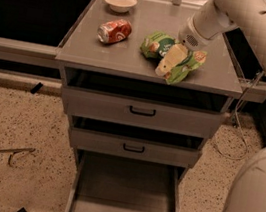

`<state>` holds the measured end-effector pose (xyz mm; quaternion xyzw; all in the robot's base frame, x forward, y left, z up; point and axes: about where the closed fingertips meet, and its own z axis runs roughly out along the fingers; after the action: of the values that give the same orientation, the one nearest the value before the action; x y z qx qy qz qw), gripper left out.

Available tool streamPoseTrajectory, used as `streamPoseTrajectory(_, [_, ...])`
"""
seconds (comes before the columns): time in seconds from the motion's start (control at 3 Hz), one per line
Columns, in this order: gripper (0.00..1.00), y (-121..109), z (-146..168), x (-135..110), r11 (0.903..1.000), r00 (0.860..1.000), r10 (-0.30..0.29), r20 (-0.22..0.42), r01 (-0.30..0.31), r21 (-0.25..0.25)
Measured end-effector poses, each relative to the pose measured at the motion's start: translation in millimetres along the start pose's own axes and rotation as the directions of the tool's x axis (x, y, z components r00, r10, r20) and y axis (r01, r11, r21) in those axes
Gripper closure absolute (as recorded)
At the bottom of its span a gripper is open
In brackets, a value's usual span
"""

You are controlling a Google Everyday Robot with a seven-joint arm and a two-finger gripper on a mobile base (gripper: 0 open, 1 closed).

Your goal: Place green rice chip bag into bottom drawer

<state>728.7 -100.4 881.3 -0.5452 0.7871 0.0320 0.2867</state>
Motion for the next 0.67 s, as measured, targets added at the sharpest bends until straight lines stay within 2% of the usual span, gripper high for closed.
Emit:
streamPoseTrajectory(0.33, [0.0,3.5,17.6,13.2,0.9992,1.0,0.018,-0.013,-0.018,-0.037])
streamPoseTrajectory(0.67, [0.16,4.0,19.6,14.3,0.999,1.0,0.019,-0.015,-0.019,-0.041])
